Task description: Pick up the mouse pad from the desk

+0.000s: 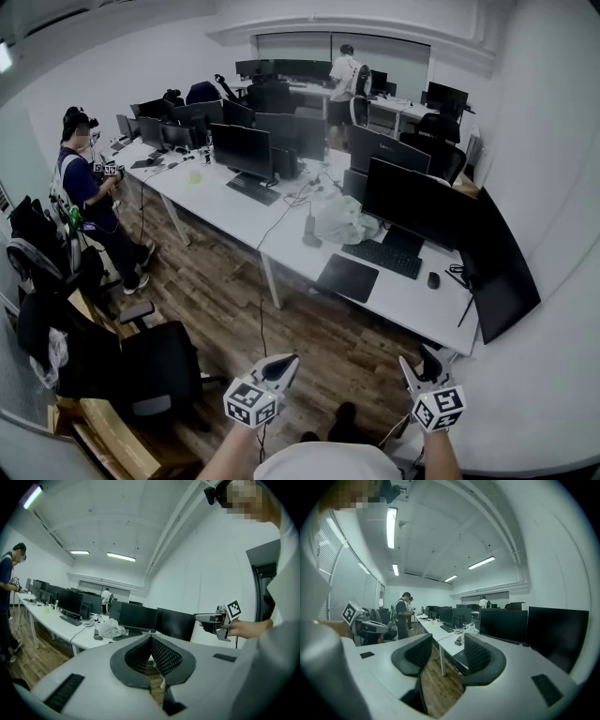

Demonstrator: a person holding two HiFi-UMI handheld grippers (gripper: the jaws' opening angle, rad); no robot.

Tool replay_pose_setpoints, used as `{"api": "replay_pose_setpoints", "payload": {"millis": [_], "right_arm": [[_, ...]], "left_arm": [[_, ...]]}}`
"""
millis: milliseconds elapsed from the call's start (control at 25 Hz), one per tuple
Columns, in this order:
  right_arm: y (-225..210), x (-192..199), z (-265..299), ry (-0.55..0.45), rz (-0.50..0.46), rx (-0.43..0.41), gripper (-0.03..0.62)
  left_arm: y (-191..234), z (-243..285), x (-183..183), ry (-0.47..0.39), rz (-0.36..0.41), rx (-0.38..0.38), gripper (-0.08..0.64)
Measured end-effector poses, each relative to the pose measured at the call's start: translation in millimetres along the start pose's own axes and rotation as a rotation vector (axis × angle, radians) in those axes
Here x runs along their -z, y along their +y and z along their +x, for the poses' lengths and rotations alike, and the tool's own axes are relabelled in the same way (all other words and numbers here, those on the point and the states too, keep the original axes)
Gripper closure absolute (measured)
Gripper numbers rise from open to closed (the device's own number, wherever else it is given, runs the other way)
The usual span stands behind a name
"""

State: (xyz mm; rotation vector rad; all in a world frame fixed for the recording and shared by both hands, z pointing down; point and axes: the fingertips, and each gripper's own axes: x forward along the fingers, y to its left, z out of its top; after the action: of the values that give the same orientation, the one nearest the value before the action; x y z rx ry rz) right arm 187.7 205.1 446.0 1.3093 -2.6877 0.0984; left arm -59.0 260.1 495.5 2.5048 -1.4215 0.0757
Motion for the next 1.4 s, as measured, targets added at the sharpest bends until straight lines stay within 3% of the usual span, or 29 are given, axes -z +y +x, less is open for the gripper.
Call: {"api": "replay_pose_setpoints", "payload": {"millis": [800,1400], "right_arm": [[-94,17,111,0.061,0.04,-0.026,0.36],[-174,28,208,0.107,0.04,-0.121,0.36]], "left_arm": [[59,124,-12,0.051,-0.033,-0.012,0.543],[100,225,-22,0.095,-0.07,-0.083,0.543]]}}
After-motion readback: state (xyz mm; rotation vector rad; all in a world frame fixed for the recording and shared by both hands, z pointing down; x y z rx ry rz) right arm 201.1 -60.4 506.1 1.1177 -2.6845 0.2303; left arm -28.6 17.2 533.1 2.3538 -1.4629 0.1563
